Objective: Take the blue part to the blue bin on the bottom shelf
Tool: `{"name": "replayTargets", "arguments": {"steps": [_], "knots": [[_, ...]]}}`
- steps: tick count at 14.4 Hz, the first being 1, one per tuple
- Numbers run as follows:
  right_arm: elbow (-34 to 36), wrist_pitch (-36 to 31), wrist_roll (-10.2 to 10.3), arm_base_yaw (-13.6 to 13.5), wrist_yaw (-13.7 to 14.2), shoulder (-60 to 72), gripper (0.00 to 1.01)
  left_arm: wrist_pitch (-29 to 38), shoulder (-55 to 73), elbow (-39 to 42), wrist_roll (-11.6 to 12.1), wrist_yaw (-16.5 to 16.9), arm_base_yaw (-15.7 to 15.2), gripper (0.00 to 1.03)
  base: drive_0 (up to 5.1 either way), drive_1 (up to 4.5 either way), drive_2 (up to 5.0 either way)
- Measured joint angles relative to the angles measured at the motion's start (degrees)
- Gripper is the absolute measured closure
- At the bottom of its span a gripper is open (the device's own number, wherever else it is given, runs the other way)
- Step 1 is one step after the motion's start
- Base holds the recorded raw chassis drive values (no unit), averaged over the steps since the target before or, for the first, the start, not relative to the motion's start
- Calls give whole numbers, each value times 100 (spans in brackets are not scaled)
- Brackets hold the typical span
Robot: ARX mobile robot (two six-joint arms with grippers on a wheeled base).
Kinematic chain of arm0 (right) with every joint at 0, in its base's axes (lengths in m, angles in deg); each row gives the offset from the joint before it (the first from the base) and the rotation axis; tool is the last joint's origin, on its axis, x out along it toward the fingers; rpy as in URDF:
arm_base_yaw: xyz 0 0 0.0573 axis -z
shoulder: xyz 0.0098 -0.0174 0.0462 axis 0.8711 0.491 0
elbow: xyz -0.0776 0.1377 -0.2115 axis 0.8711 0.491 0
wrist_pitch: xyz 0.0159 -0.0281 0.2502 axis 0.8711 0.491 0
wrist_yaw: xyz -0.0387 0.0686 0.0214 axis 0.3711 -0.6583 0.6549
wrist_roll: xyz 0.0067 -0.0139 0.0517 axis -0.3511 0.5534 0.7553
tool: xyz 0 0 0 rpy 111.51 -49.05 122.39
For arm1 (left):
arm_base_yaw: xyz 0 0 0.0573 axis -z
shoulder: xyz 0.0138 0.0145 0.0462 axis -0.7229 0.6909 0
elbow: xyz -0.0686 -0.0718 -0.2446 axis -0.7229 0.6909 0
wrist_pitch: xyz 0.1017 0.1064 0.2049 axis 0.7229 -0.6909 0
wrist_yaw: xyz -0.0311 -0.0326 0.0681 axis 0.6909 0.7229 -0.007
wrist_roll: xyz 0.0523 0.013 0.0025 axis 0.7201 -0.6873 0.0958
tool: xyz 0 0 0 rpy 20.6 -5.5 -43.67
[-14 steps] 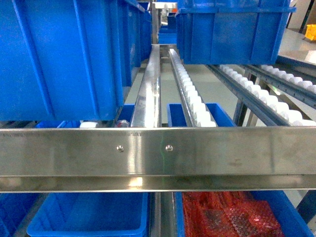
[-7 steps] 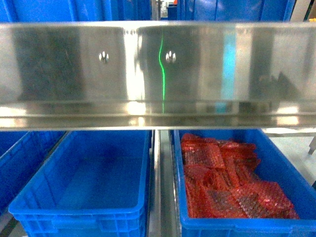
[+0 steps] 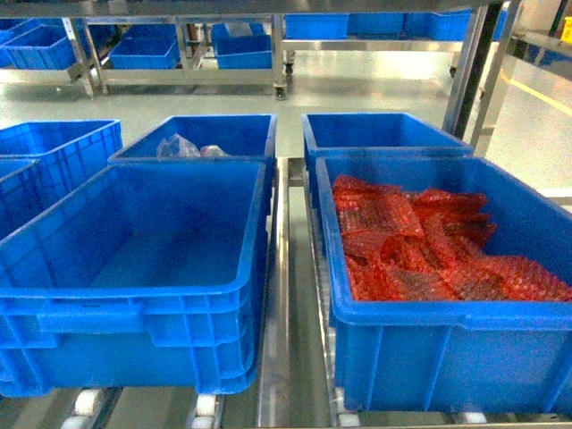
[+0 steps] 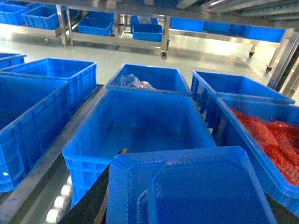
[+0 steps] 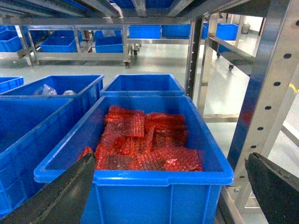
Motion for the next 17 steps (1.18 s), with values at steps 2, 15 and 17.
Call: {"name": "replayTargets", "arguments": {"steps": [2,15,17], "knots": [[0,0,-7,0,0,0,3,-4,0,0,0,-2,0,59,0,0,0],[0,4,-4,0,0,0,3,-15,0,13,0,0,0,59,0,0,0],[0,11,-4,0,0,0,3,-20,0,13,0,0,0,59,-1,176,-178]]}}
